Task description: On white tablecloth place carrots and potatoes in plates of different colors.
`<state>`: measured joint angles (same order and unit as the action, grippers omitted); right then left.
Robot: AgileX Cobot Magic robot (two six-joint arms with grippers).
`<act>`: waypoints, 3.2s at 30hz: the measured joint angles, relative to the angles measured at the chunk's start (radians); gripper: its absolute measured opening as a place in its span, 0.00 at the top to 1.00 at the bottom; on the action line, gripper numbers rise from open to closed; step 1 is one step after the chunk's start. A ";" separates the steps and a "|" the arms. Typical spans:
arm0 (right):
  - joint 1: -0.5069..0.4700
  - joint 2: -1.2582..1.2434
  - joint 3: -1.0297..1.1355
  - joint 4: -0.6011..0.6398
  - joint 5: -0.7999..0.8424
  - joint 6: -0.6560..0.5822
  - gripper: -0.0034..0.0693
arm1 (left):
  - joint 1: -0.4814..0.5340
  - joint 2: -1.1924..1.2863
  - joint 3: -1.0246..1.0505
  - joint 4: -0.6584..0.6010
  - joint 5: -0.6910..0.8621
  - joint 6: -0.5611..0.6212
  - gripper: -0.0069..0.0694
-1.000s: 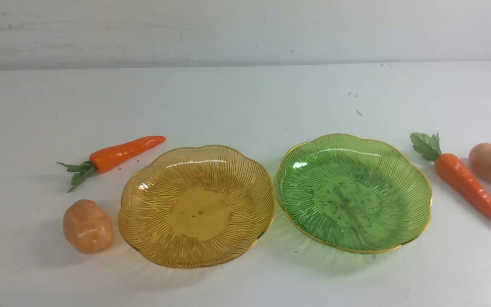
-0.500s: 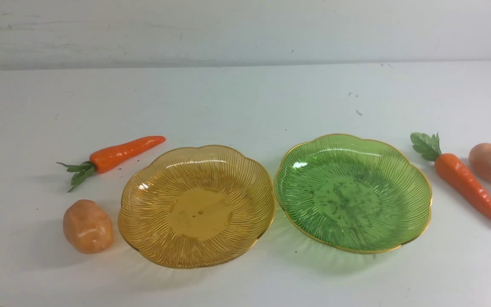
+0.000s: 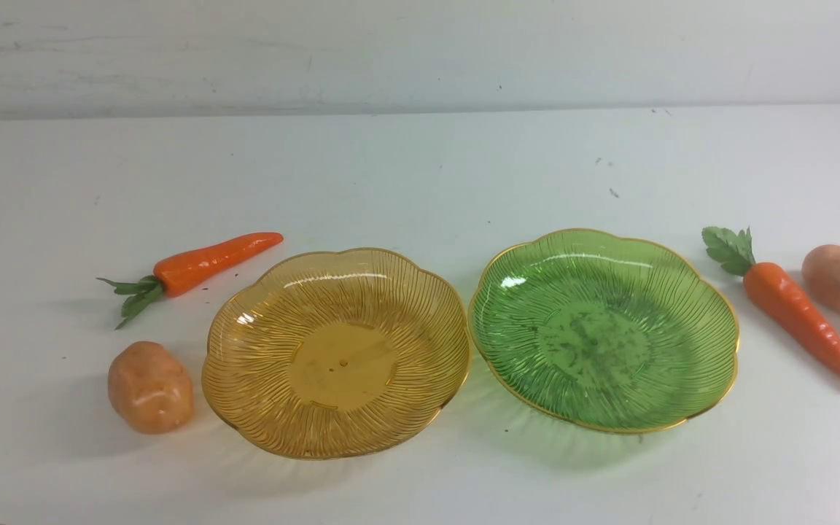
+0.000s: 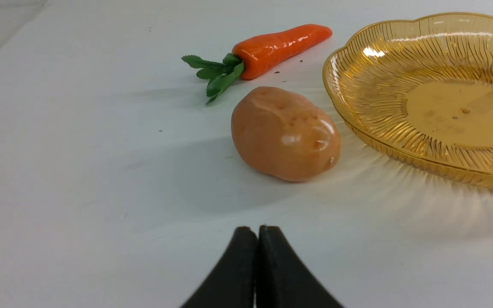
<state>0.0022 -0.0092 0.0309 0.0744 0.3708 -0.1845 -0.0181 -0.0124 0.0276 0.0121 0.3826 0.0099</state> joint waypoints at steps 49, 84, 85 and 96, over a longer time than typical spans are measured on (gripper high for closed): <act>0.001 1.499 -1.057 -0.017 0.514 0.221 0.74 | 0.000 0.611 -0.549 -0.481 0.456 -0.010 0.92; 0.030 1.770 -1.404 0.000 0.661 0.163 0.64 | 0.000 0.659 -0.553 -0.471 0.525 0.008 0.92; 0.041 1.761 -1.405 0.035 0.665 0.144 0.64 | 0.000 0.659 -0.553 -0.471 0.526 0.008 0.92; 0.261 1.825 -1.393 0.149 0.640 0.045 0.64 | 0.000 0.659 -0.553 -0.470 0.527 0.008 0.89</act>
<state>0.2631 1.8156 -1.3617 0.2237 1.0103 -0.1397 -0.0181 0.6467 -0.5252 -0.4580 0.9095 0.0177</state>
